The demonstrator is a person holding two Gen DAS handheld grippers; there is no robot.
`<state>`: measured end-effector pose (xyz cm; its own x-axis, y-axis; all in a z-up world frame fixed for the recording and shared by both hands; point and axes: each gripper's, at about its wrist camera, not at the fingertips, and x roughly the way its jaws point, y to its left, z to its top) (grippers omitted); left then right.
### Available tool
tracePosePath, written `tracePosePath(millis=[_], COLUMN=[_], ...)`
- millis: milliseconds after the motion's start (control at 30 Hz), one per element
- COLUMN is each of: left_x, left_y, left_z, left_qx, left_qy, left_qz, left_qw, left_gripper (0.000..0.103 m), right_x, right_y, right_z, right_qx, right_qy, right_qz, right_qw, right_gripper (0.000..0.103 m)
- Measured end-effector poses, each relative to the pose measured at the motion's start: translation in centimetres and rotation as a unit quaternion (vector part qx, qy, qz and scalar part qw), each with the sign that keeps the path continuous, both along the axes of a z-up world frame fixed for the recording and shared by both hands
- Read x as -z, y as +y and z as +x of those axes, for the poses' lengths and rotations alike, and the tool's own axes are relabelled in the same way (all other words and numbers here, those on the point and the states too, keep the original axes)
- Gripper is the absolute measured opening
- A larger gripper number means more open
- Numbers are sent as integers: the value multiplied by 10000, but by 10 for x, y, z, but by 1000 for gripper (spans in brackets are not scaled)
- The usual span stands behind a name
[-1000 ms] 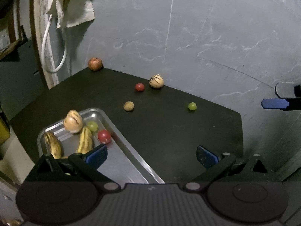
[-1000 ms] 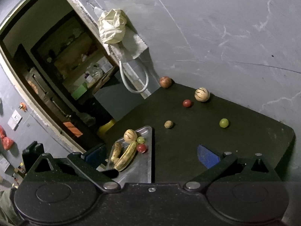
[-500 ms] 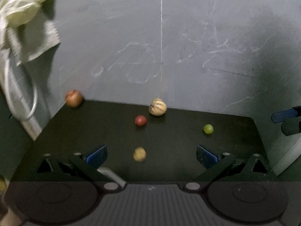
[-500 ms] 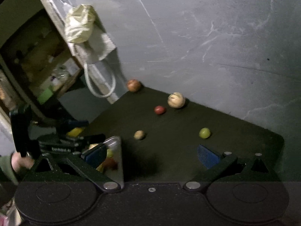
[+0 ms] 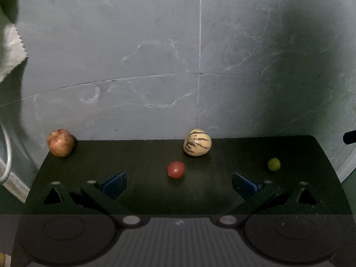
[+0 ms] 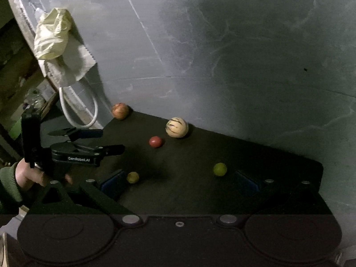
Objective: Organize fruits
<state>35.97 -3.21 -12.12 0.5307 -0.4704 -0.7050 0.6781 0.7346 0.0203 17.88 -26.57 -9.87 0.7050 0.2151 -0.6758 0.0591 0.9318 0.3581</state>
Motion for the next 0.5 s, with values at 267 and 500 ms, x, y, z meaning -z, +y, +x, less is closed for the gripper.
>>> tracePosePath(millis=[267, 500], left_x=[14, 32], left_y=[-9, -23], left_z=[17, 30], left_qx=[175, 388], left_qy=[72, 79], left_qz=[32, 180], left_qw=[9998, 9991], left_gripper=[102, 102], right_x=[7, 19], right_y=[6, 7], right_z=[7, 19], right_qx=[154, 292], right_qy=[101, 52], right_qz=[-124, -420], right_qw=[9998, 9987], right_gripper=[102, 102])
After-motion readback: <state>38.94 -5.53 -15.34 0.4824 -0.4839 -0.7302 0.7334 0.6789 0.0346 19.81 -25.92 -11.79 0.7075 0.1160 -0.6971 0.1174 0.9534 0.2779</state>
